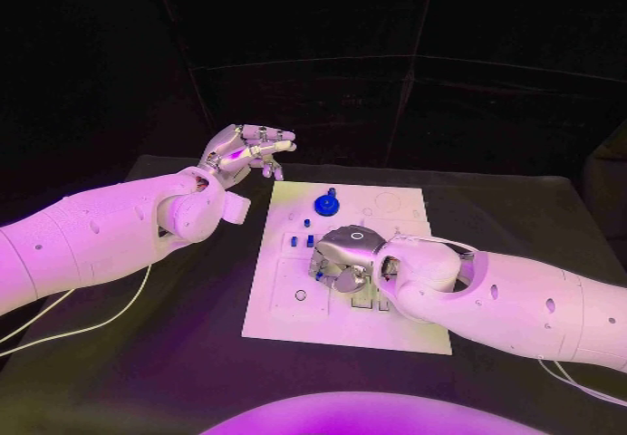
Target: Assemble the parts on the task board
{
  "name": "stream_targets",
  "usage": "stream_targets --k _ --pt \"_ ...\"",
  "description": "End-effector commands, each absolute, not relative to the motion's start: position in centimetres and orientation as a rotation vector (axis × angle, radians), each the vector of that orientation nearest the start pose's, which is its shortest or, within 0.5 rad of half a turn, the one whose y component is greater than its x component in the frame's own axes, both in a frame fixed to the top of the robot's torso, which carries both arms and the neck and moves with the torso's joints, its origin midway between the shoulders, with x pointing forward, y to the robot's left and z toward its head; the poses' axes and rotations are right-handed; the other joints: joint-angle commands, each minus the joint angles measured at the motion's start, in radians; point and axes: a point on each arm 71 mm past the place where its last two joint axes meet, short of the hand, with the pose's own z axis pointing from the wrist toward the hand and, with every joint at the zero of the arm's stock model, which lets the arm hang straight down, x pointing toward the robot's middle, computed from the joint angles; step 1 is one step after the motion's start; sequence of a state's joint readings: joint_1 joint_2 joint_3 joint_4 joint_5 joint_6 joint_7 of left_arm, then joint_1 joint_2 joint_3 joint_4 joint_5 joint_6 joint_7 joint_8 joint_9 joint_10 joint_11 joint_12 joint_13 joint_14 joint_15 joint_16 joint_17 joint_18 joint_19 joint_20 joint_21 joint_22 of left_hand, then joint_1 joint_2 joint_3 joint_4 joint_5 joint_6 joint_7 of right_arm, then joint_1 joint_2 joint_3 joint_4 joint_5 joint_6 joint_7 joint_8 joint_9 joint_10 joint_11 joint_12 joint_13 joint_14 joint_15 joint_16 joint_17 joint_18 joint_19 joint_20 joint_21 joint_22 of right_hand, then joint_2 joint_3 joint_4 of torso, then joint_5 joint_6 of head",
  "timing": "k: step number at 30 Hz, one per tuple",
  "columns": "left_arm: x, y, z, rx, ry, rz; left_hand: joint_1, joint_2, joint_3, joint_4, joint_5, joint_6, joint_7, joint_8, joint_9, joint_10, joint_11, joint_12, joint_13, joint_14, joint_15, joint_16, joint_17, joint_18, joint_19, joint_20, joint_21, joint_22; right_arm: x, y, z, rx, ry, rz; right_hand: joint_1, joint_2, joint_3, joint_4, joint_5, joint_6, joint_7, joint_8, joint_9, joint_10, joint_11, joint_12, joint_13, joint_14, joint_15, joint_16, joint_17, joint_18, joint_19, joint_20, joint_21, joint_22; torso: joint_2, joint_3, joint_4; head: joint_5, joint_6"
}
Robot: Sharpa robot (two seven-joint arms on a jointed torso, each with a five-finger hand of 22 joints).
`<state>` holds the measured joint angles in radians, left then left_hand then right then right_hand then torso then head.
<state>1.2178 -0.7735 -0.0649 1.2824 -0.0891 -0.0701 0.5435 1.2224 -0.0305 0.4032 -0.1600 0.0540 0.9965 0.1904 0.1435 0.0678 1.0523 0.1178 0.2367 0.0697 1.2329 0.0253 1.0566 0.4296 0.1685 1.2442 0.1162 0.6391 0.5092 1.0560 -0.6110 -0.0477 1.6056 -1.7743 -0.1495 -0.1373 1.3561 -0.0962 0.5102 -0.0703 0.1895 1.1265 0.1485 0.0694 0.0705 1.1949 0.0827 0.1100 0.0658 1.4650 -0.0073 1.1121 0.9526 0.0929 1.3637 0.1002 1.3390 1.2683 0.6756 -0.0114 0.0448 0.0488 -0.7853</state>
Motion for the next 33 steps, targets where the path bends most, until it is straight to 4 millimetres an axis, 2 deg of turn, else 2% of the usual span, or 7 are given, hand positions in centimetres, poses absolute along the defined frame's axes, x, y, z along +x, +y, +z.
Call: stream_targets --k 1,4,9,19,25,30,33 --pt "52.6 23.5 -17.9 -0.904 1.369 -1.679 -0.006 0.001 -0.008 0.001 -0.003 -0.009 0.0 0.005 0.0 -0.006 -0.001 0.005 -0.001 -0.009 -0.001 -0.004 -0.002 0.014 -0.006 0.004 -0.005 -0.002 41.1 -5.7 -24.2 -0.651 1.738 0.766 -0.019 -0.007 -0.013 0.006 0.004 -0.015 0.006 -0.007 -0.003 -0.019 0.003 -0.012 -0.003 0.02 0.006 -0.003 -0.007 -0.012 -0.009 0.002 -0.009 -0.006 -0.001 0.0003 0.0003 0.0 0.001" --pt "52.6 23.5 -18.0 -0.907 1.375 -1.677 -0.006 0.001 -0.009 0.0 -0.003 -0.01 0.0 0.005 0.0 -0.007 -0.001 0.006 -0.001 -0.009 -0.001 -0.004 -0.002 0.014 -0.005 0.004 -0.005 -0.002 41.2 -5.7 -24.1 -0.632 1.723 0.783 -0.044 -0.028 -0.037 0.018 -0.004 -0.073 0.025 -0.01 -0.008 -0.072 0.02 -0.035 -0.004 0.014 0.021 -0.005 -0.018 -0.009 -0.024 0.012 -0.023 -0.022 0.0 0.0003 0.0007 0.0 0.001" --pt "52.6 23.5 -18.0 -0.91 1.381 -1.674 -0.006 0.0 -0.01 0.0 -0.003 -0.012 0.001 0.005 0.0 -0.008 -0.001 0.006 -0.001 -0.009 -0.001 -0.004 -0.002 0.014 -0.005 0.004 -0.006 -0.003 41.4 -5.8 -23.9 -0.602 1.695 0.801 -0.052 -0.039 -0.072 0.024 -0.02 -0.14 0.036 -0.008 -0.007 -0.147 0.037 -0.041 -0.002 0.002 0.034 -0.018 -0.047 0.001 -0.054 0.027 -0.054 -0.059 0.0 0.0006 -0.0002 0.0 0.002" --pt "52.6 23.6 -18.1 -0.913 1.388 -1.675 -0.005 0.0 -0.013 0.0 -0.003 -0.014 0.001 0.005 0.0 -0.011 0.0 0.007 -0.001 -0.01 0.0 -0.004 -0.003 0.013 -0.005 0.004 -0.008 -0.004 41.1 -6.7 -23.1 -0.55 1.617 0.838 -0.041 -0.03 -0.111 0.026 -0.009 -0.163 0.032 -0.003 -0.003 -0.181 0.037 -0.012 0.003 -0.006 0.035 -0.026 -0.071 0.007 -0.069 0.032 -0.073 -0.079 -0.001 0.001 -0.0006 -0.001 0.005" --pt "52.7 23.7 -18.1 -0.915 1.39 -1.67 -0.004 0.0 -0.014 -0.001 -0.003 -0.015 0.002 0.006 0.0 -0.012 0.0 0.008 -0.001 -0.011 0.0 -0.004 -0.004 0.013 -0.005 0.005 -0.008 -0.004 40.6 -9.4 -22.4 -0.455 1.636 0.841 -0.046 -0.025 -0.129 0.035 0.002 -0.148 0.029 0.002 -0.001 -0.17 0.033 0.015 0.005 -0.004 0.031 -0.019 -0.071 0.006 -0.062 0.029 -0.069 -0.074 -0.002 -0.0014 0.0003 -0.021 0.013" --pt "52.7 23.8 -18.1 -0.916 1.394 -1.671 0.0 0.002 -0.015 -0.003 -0.003 -0.016 0.002 0.006 0.0 -0.014 0.0 0.009 -0.001 -0.011 0.0 -0.004 -0.005 0.014 -0.005 0.005 -0.01 -0.005 41.6 -12.6 -21.0 -0.402 1.682 0.725 -0.051 -0.034 -0.15 0.04 0.01 -0.149 0.024 -0.001 -0.002 -0.178 0.03 0.028 0.003 -0.003 0.029 -0.014 -0.072 0.006 -0.059 0.027 -0.067 -0.072 -0.001 0.0012 -0.0047 -0.03 0.019" --pt "52.7 23.8 -18.1 -0.916 1.393 -1.671 0.0 0.002 -0.015 -0.003 -0.003 -0.016 0.002 0.006 0.0 -0.015 0.0 0.009 -0.001 -0.012 0.0 -0.004 -0.005 0.014 -0.005 0.005 -0.01 -0.006 42.5 -14.5 -20.3 -0.391 1.708 0.626 -0.058 -0.044 -0.189 0.048 -0.003 -0.16 0.016 -0.004 -0.003 -0.201 0.025 0.038 0.001 -0.005 0.026 -0.015 -0.082 0.007 -0.061 0.024 -0.072 -0.077 -0.001 0.0007 -0.0049 -0.037 0.024"
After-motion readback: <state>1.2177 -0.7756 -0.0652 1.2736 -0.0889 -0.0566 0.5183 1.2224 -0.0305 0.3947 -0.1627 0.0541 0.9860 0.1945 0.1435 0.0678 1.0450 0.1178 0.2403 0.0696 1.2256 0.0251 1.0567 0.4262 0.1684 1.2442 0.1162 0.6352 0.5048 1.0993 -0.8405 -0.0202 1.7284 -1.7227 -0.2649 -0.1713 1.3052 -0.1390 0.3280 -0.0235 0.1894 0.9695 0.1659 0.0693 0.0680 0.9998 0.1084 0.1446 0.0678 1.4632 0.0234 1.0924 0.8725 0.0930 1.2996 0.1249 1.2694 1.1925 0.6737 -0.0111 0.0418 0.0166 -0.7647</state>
